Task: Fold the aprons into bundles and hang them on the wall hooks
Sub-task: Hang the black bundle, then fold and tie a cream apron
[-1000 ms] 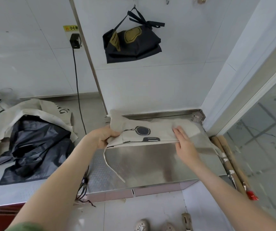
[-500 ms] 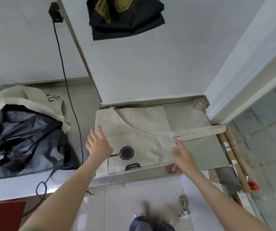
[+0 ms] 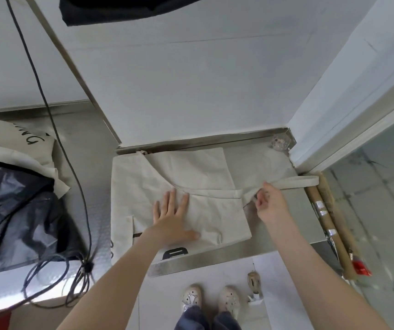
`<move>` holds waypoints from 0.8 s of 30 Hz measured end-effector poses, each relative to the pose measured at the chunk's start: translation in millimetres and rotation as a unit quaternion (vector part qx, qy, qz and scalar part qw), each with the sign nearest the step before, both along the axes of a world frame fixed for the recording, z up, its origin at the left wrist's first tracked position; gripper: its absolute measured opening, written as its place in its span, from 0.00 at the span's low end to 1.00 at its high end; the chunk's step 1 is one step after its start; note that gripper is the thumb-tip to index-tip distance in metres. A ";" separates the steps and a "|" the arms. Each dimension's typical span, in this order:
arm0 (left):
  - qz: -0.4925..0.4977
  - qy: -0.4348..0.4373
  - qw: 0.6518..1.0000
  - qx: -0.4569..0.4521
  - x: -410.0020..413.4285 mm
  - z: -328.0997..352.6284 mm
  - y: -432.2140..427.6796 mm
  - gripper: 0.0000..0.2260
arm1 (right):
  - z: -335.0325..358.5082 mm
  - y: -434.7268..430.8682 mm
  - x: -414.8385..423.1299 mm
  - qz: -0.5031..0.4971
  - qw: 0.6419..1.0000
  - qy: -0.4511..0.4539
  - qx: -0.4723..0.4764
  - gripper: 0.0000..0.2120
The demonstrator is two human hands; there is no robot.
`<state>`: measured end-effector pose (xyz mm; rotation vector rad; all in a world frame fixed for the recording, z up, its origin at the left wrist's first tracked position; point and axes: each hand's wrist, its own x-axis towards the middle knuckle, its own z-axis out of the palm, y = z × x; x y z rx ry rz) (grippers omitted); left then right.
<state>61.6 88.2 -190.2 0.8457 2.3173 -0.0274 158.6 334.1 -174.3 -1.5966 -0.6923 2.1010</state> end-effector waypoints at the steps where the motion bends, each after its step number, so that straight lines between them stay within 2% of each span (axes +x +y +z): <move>1: -0.002 -0.004 1.000 -0.004 -0.9 -0.4 0.3 0.52 | -0.6 1.4 -4.9 0.014 1.000 0.001 0.000 0.12; 6: -0.013 -0.031 0.999 -0.024 -6.3 -0.4 1.0 0.53 | 6.4 3.2 -21.1 0.074 0.997 0.010 0.014 0.10; 8: -0.013 -0.033 0.999 -0.023 -7.5 -1.4 0.3 0.53 | 4.8 0.6 -23.4 0.098 0.993 -0.055 0.040 0.06; 9: -0.014 -0.032 0.999 -0.024 -8.1 -1.6 0.6 0.53 | 0.2 0.4 -23.7 0.104 0.989 -0.097 0.050 0.10; 11: -0.016 -0.033 0.999 -0.024 -8.8 -1.8 1.3 0.53 | -9.4 3.1 -22.5 0.079 0.985 -0.143 0.051 0.26; 12: -0.018 -0.035 0.999 -0.023 -8.9 -1.2 1.4 0.53 | -9.4 2.6 -24.6 0.058 0.989 -0.132 0.042 0.27; 13: -0.016 -0.036 0.999 -0.021 -9.0 -1.9 1.5 0.53 | -4.8 0.0 -28.6 0.054 0.992 -0.115 0.027 0.25; 16: -0.013 -0.039 0.999 -0.014 -9.6 -4.7 1.8 0.53 | 5.3 -6.2 -39.5 0.089 0.995 -0.040 -0.020 0.08; 18: -0.013 -0.036 0.999 -0.018 -9.8 -6.2 1.0 0.52 | 2.1 -5.7 -43.9 0.122 0.992 -0.005 -0.025 0.10; 20: -0.005 -0.031 0.999 -0.023 -10.2 -4.2 2.2 0.50 | 2.2 -9.0 -46.5 0.166 0.986 -0.023 -0.004 0.11; 21: -0.001 -0.007 1.000 -0.014 -9.0 -5.3 3.3 0.46 | -0.8 -9.7 -46.3 0.179 0.983 -0.043 0.023 0.11; 24: 0.043 0.174 0.978 0.108 -11.5 2.4 13.7 0.27 | 6.5 -13.0 -41.7 0.173 0.971 -0.099 0.131 0.07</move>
